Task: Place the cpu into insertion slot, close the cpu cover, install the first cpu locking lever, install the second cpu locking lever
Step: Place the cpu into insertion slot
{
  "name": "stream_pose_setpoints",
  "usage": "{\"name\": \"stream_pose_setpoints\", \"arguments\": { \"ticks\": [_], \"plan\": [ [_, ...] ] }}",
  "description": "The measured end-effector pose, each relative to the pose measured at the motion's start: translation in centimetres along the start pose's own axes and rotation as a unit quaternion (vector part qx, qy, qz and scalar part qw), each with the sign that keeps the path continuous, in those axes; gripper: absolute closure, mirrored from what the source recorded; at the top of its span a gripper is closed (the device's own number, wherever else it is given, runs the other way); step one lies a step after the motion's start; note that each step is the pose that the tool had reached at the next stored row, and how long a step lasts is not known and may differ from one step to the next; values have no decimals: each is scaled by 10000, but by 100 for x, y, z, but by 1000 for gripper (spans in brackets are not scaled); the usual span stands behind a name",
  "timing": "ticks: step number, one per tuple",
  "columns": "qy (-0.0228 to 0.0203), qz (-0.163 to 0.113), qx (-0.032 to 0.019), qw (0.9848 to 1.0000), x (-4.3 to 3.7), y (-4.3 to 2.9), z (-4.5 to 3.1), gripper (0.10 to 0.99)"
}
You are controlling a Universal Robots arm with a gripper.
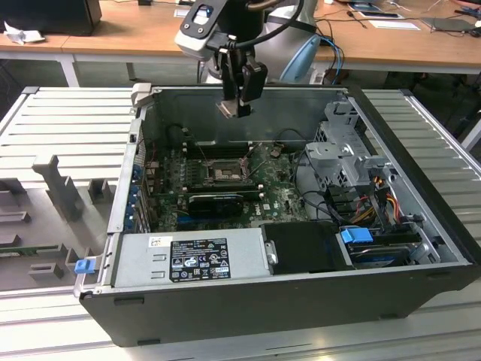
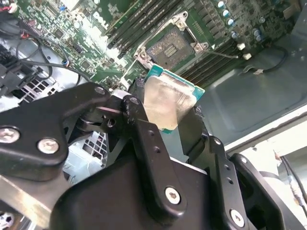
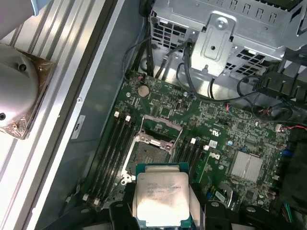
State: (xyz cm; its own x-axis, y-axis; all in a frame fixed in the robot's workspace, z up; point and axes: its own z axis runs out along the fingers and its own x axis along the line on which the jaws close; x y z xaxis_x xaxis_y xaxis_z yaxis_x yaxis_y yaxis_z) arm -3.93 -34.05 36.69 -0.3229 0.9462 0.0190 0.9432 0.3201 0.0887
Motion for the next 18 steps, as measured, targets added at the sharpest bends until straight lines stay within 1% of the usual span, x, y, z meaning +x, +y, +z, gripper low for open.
{"name": "stream_pose_setpoints", "arguments": {
  "ticks": [1,4,7,10,12,13,15,16,17,18],
  "plan": [
    [-5,48,0,10000,0,0,0,561],
    [-28,309,-5,9995,0,0,4,561],
    [-50,553,-10,9985,0,-1,9,561],
    [-63,706,-13,9975,0,-1,12,561],
    [-75,840,-16,9964,0,-1,15,561],
    [-89,997,-18,9950,-1,-1,17,561],
    [-103,1154,-21,9933,0,-1,18,561],
    [-108,1204,-22,9927,-1,-2,19,561],
    [-116,1301,-24,9914,-1,-2,20,561],
    [-121,1349,-25,9908,-1,-2,21,561]
  ]
}}
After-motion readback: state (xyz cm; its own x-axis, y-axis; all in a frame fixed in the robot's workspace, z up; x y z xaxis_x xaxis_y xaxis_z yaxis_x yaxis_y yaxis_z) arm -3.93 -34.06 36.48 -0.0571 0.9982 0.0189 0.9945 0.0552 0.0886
